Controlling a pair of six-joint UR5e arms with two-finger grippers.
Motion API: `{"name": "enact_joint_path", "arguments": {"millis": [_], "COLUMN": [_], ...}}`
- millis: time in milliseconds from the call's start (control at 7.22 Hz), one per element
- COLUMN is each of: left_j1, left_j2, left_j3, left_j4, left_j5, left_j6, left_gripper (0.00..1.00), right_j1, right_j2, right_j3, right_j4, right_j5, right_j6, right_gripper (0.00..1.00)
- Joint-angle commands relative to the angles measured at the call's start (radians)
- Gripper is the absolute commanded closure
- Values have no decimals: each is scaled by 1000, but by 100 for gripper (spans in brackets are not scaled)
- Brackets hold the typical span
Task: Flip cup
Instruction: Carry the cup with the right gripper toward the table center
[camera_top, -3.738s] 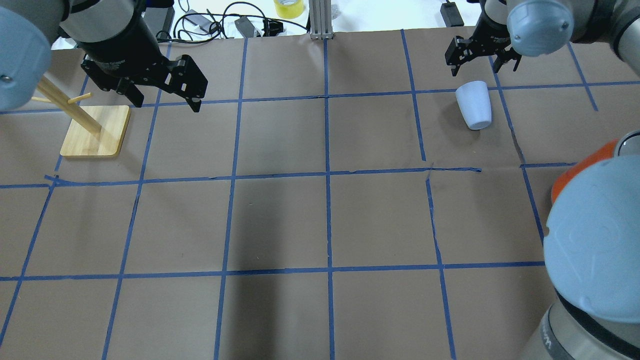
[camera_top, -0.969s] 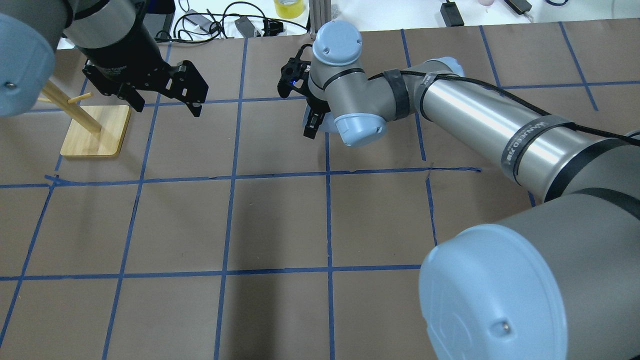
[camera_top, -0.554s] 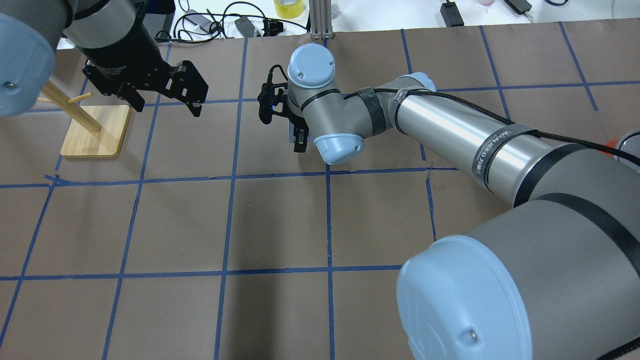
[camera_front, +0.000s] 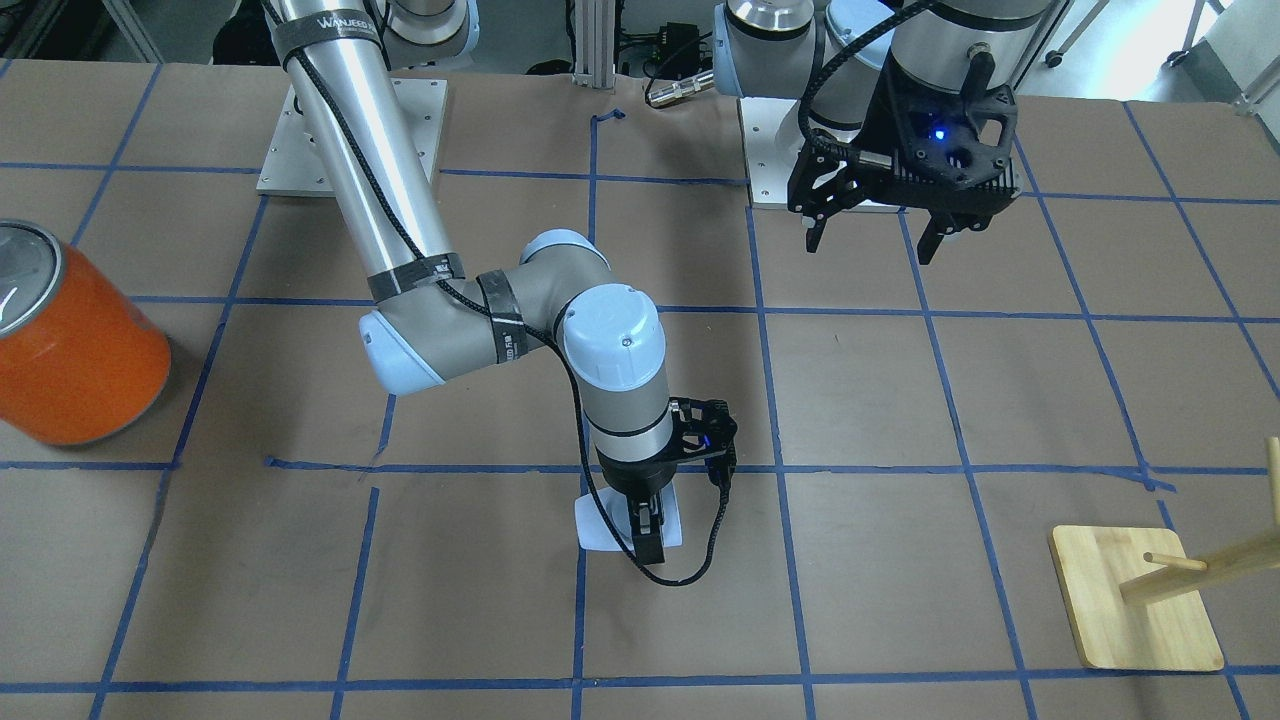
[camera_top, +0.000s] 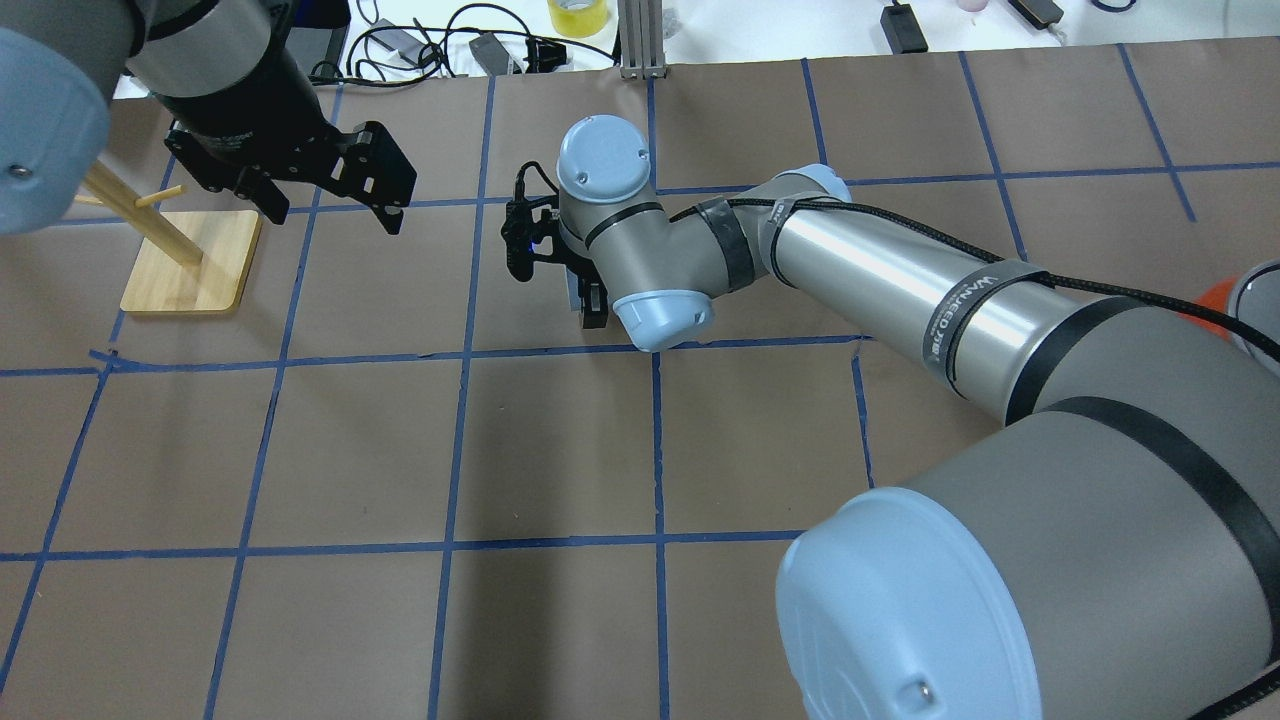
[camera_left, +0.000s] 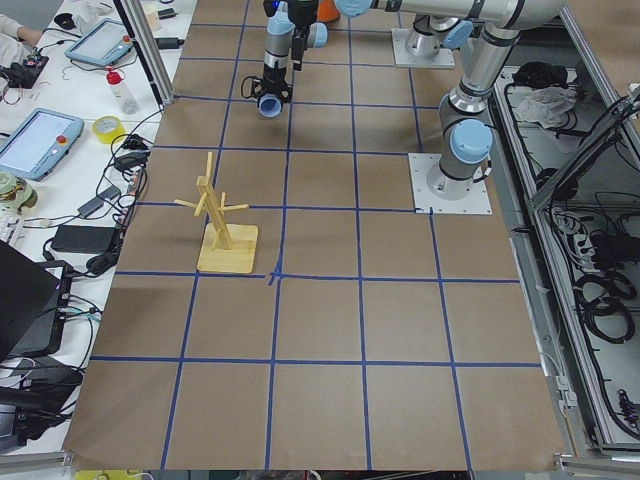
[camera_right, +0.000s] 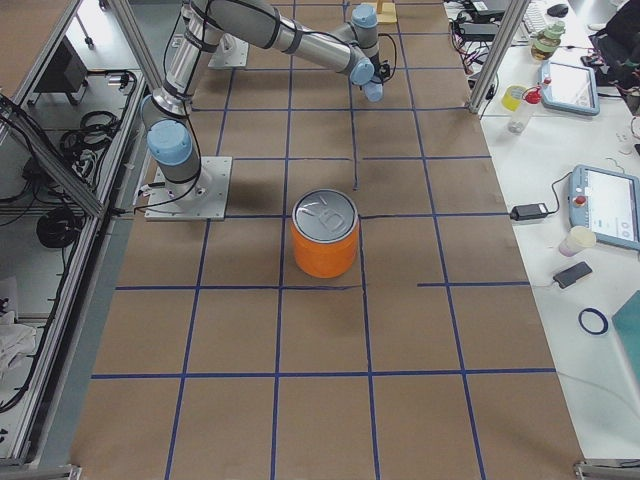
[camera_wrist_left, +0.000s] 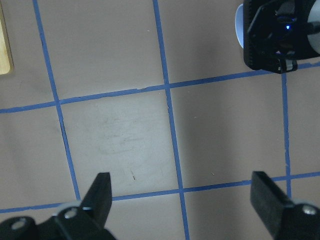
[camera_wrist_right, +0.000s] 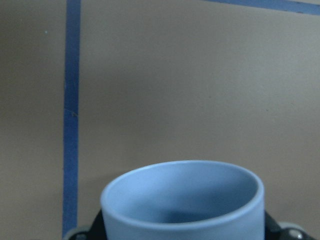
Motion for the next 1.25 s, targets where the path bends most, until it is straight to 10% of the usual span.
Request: {"name": "enact_joint_path", "arguments": {"millis": [0, 415, 1108], "left_j1": [0, 0, 0], "left_j2": [0, 0, 3], "left_j3": [-2, -2, -2], "left_j4": [0, 0, -2], "left_j5": [0, 0, -3], "left_j6": [0, 0, 0], "left_gripper": [0, 0, 0], "right_j1": [11, 17, -38], "right_j2": [11, 23, -200], "right_j3": [12, 12, 12], "right_j4": [-15, -41, 206], "right_j5": [7, 3, 0], "right_j6": [3, 56, 104], "right_gripper": [40, 0, 0]}}
